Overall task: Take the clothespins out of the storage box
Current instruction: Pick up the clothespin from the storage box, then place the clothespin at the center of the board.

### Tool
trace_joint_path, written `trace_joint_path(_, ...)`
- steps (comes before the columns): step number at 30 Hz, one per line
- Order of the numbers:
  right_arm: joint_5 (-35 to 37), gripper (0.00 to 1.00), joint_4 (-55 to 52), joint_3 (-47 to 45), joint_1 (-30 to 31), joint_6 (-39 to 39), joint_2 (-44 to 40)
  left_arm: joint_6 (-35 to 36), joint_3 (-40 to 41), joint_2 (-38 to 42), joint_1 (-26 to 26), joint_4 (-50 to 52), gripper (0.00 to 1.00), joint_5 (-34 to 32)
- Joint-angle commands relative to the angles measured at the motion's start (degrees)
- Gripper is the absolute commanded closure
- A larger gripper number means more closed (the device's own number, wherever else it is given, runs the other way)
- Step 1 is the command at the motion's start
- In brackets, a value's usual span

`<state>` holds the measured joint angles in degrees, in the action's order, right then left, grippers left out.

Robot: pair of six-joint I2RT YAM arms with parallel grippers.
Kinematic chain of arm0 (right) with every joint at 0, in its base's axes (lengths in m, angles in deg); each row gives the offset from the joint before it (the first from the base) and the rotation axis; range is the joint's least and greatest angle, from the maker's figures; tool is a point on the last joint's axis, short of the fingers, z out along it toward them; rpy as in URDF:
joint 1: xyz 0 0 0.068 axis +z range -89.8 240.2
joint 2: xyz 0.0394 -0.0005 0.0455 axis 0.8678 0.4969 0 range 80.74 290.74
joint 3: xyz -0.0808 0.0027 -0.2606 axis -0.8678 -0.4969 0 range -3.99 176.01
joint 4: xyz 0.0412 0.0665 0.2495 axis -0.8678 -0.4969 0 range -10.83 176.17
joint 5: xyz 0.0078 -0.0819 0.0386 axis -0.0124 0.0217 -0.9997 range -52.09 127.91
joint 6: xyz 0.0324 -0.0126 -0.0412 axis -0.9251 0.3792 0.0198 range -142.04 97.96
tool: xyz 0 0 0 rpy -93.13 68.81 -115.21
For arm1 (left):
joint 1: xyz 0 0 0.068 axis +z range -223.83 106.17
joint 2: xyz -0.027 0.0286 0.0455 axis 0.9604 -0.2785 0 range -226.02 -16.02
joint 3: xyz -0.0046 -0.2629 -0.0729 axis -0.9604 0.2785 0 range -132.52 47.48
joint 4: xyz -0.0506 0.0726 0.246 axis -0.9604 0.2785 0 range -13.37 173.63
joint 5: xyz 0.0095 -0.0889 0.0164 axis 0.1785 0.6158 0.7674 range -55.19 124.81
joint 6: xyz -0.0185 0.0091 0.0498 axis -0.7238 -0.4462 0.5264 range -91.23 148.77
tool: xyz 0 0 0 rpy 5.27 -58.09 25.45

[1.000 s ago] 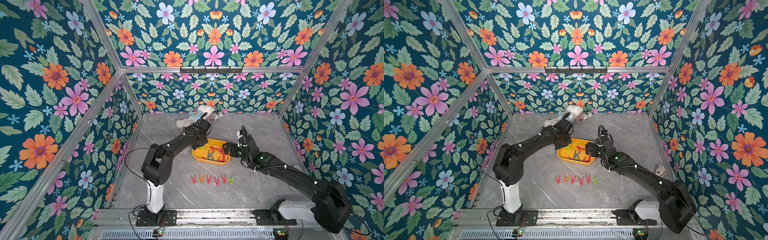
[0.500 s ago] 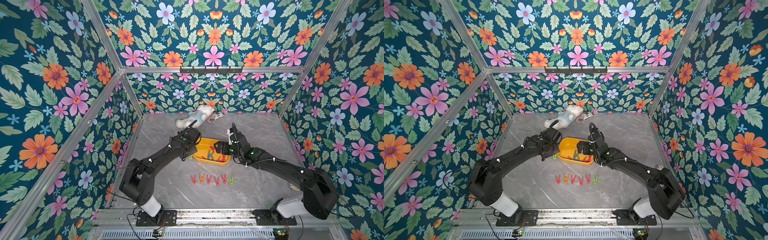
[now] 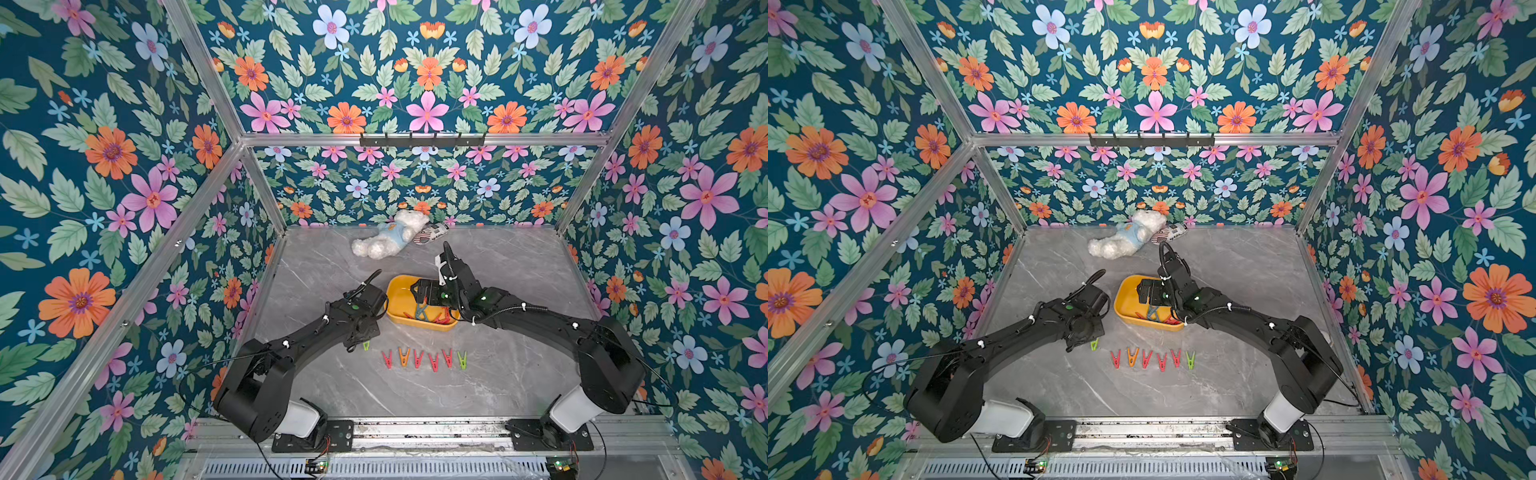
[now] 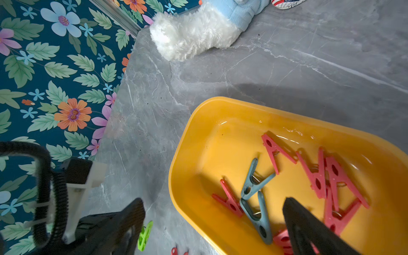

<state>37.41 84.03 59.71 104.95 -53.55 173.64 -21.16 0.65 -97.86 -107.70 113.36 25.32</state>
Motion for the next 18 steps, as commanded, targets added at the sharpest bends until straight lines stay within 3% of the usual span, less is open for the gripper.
trace_joint_path(1,-0.1,0.01,-0.6,0.9,0.2,-0.6,0.6,0.1,1.8,-0.2,0.0,-2.3,1.00,0.3)
trace_joint_path(18,3.2,0.01,-5.8,4.5,0.3,-1.2,6.2,-0.3,8.9,-0.7,-0.9,-7.4,1.00,6.0)
